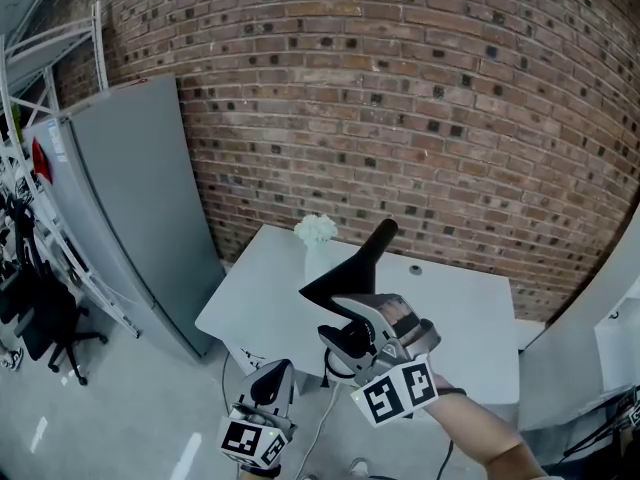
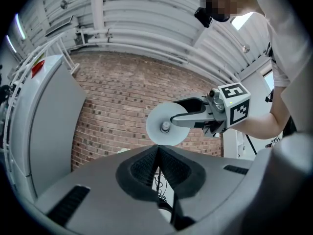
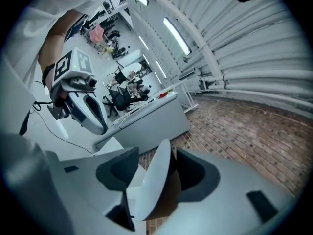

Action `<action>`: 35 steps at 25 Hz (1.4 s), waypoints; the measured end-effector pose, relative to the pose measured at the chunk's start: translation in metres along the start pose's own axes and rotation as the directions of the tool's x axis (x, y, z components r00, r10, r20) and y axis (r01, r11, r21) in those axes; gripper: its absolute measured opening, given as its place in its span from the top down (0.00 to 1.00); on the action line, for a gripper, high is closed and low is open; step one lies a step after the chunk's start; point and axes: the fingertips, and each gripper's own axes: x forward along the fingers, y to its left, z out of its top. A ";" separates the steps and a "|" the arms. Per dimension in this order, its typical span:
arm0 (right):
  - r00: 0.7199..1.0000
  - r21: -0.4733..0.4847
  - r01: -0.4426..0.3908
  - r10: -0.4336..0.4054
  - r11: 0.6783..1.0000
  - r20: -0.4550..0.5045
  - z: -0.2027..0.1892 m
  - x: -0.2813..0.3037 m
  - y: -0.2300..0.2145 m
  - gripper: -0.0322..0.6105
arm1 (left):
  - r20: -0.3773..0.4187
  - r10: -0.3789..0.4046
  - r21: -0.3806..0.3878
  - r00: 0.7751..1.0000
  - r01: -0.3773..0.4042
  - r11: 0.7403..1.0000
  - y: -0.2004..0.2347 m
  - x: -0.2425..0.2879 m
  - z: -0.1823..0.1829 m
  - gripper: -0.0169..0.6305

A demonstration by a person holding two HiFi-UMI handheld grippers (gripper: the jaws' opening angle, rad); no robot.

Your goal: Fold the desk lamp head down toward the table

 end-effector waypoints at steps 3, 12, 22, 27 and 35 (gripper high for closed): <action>1.000 0.003 -0.013 0.013 1.000 -0.002 -0.003 0.000 0.009 0.58 | -0.003 0.007 -0.001 1.000 -0.007 1.000 0.000 -0.002 -0.002 0.96; 0.996 -0.007 -0.078 0.078 0.997 -0.047 -0.025 0.008 0.057 0.58 | -0.014 0.007 0.002 1.000 -0.007 1.000 -0.002 -0.004 -0.007 0.96; 0.988 0.038 -0.119 0.122 0.992 -0.094 -0.059 0.016 0.097 0.58 | -0.038 0.005 0.001 0.999 -0.005 1.000 -0.009 -0.007 -0.014 0.96; 0.981 0.062 -0.138 0.145 0.989 -0.131 -0.076 0.022 0.112 0.58 | -0.050 0.004 0.001 0.999 -0.003 1.000 -0.009 -0.008 -0.016 0.96; 0.964 0.102 -0.167 0.184 0.981 -0.190 -0.112 0.032 0.131 0.60 | -0.063 0.010 -0.002 0.998 -0.010 1.000 -0.009 -0.008 -0.019 0.96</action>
